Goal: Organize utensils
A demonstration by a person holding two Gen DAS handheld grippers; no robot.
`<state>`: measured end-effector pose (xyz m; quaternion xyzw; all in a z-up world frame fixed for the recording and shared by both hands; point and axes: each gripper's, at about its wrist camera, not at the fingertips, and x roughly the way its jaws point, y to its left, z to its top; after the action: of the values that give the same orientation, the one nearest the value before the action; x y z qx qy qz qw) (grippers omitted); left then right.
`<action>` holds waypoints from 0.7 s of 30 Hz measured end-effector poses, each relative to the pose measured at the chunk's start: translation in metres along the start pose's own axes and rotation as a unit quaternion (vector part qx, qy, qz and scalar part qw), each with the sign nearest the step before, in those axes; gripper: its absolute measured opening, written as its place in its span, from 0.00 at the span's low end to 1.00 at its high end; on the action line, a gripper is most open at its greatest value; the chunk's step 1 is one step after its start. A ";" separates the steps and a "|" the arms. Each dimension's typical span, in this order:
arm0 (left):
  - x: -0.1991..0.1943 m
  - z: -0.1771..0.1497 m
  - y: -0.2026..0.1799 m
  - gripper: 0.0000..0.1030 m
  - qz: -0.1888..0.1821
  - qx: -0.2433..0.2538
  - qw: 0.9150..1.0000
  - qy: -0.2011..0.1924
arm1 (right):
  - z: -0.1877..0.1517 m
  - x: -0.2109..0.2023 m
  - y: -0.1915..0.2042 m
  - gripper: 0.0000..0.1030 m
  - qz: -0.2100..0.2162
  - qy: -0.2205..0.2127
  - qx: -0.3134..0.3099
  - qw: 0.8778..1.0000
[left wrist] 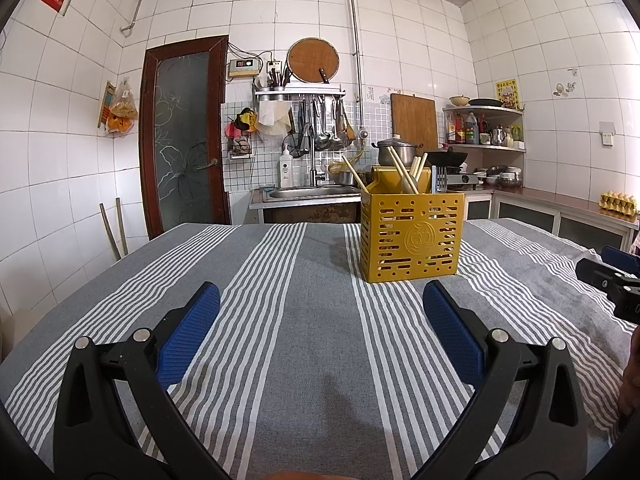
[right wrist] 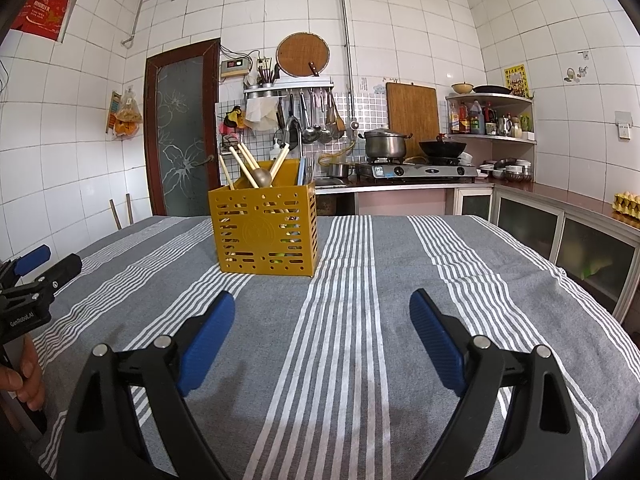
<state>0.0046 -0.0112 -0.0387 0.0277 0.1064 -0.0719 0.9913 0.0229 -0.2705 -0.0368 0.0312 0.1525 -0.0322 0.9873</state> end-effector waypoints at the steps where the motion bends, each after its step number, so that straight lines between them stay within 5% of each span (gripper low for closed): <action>1: 0.000 0.000 0.000 0.95 0.000 0.000 1.000 0.000 | 0.000 0.000 0.000 0.85 0.000 0.000 0.000 1.000; 21: 0.000 0.004 -0.002 0.95 0.003 0.002 1.000 0.005 | -0.002 0.004 -0.001 0.86 -0.002 0.000 -0.004 1.000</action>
<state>0.0052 -0.0130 -0.0349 0.0305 0.1115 -0.0694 0.9909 0.0259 -0.2712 -0.0402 0.0271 0.1528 -0.0338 0.9873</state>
